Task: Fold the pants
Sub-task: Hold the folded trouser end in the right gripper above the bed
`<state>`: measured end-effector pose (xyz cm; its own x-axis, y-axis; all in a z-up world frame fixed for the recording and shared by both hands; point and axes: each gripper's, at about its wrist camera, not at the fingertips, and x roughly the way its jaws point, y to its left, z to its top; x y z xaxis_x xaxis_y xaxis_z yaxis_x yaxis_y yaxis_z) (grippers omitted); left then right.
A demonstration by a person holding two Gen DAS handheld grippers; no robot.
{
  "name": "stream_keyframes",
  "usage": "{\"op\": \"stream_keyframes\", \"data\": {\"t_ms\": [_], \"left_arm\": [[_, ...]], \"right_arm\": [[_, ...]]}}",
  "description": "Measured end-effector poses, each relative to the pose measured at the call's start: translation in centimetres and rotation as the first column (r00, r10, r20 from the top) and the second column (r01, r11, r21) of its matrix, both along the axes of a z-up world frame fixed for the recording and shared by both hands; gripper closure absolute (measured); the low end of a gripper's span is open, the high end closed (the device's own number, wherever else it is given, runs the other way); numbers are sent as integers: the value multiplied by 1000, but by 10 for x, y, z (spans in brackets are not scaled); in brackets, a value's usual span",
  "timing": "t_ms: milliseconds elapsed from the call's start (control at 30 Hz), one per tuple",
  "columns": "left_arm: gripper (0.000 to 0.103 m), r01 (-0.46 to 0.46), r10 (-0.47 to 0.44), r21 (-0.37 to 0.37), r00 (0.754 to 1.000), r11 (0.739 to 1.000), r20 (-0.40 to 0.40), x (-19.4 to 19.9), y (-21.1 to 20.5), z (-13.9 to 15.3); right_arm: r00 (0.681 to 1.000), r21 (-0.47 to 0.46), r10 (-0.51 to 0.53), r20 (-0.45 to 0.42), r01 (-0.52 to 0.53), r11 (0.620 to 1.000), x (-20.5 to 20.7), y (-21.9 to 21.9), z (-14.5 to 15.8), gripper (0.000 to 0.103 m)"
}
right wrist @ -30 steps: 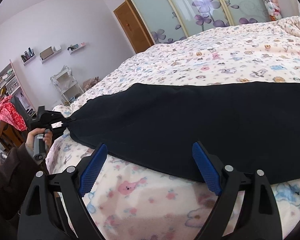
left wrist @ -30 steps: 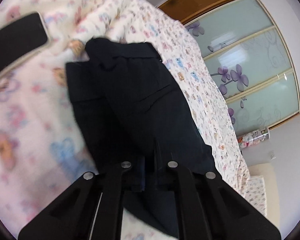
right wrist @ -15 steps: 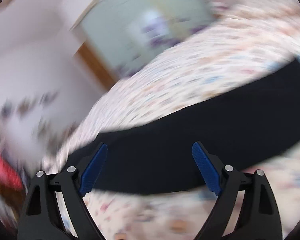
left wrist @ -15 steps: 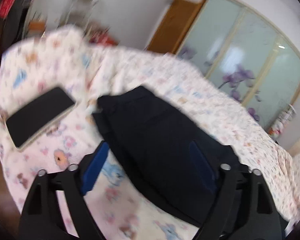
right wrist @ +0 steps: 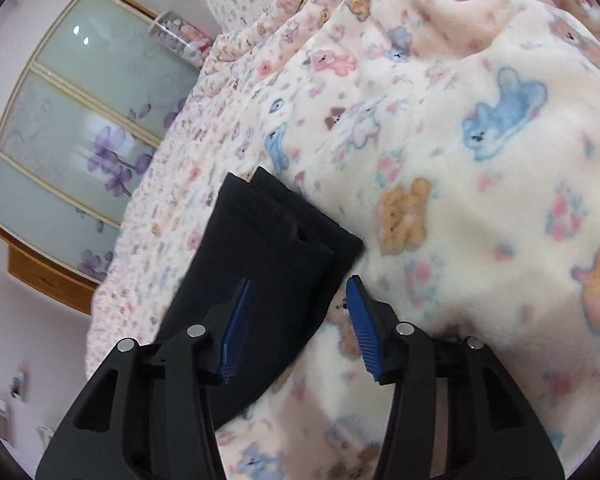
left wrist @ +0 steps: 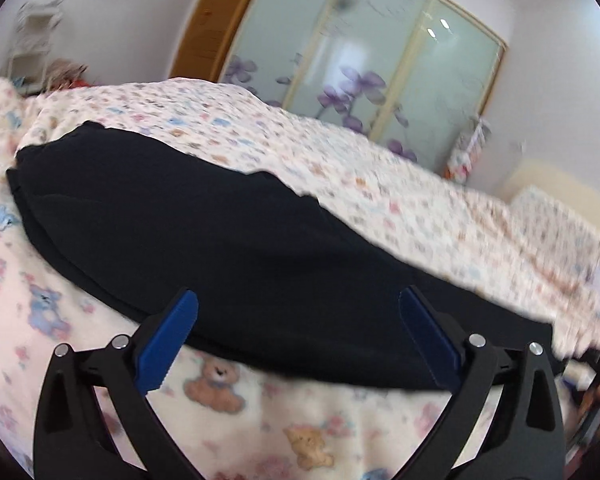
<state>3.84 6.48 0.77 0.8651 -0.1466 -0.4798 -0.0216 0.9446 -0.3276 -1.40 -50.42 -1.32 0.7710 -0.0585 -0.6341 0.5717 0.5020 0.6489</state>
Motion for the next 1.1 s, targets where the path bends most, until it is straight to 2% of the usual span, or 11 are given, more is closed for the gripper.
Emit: {"op": "stream_keyframes", "data": {"t_ms": [67, 133, 267, 433, 567, 800, 833, 867, 900, 1000, 1100], "left_arm": [[2, -5, 4, 26, 1000, 1000, 22, -3, -1, 1], [2, -22, 21, 20, 999, 1000, 39, -2, 3, 1], [2, -35, 35, -23, 999, 999, -3, 5, 6, -6], [2, -45, 44, -48, 999, 998, -26, 8, 9, -11], [2, -40, 38, -46, 999, 998, -34, 10, 9, -12], [2, -39, 37, -58, 998, 998, -50, 12, 11, -17], [2, -40, 37, -61, 998, 997, -54, 13, 12, -18], [2, -42, 38, -63, 998, 997, -57, 14, 12, -19], [2, -45, 41, -68, 997, 997, -61, 14, 13, -20], [2, -56, 51, -72, 997, 996, -62, 14, 15, -20], [2, -61, 57, -78, 996, 995, -63, 14, 17, -21]], "right_arm": [[1000, -34, -3, -16, 2, 999, 7, 1, 1, 57], [1000, -40, -10, -6, 10, 999, 8, 0, 0, 60], [999, -63, -37, -6, 37, 997, -3, -4, -6, 79], [999, -90, -27, 37, 30, 995, -11, 0, -1, 79], [998, -58, -3, 56, 6, 998, -9, -2, -3, 79], [1000, -17, 21, 6, -21, 1000, 9, -9, -14, 79], [1000, -26, 26, -6, -26, 999, 13, -9, -15, 81], [1000, -30, 25, -6, -25, 999, 15, -10, -14, 91], [1000, -23, 19, 16, -19, 1000, 14, -12, -13, 93], [992, 7, -28, 121, 28, 1000, 5, -17, -4, 95], [993, 12, -70, 94, 69, 998, 0, -19, -14, 95]]}}
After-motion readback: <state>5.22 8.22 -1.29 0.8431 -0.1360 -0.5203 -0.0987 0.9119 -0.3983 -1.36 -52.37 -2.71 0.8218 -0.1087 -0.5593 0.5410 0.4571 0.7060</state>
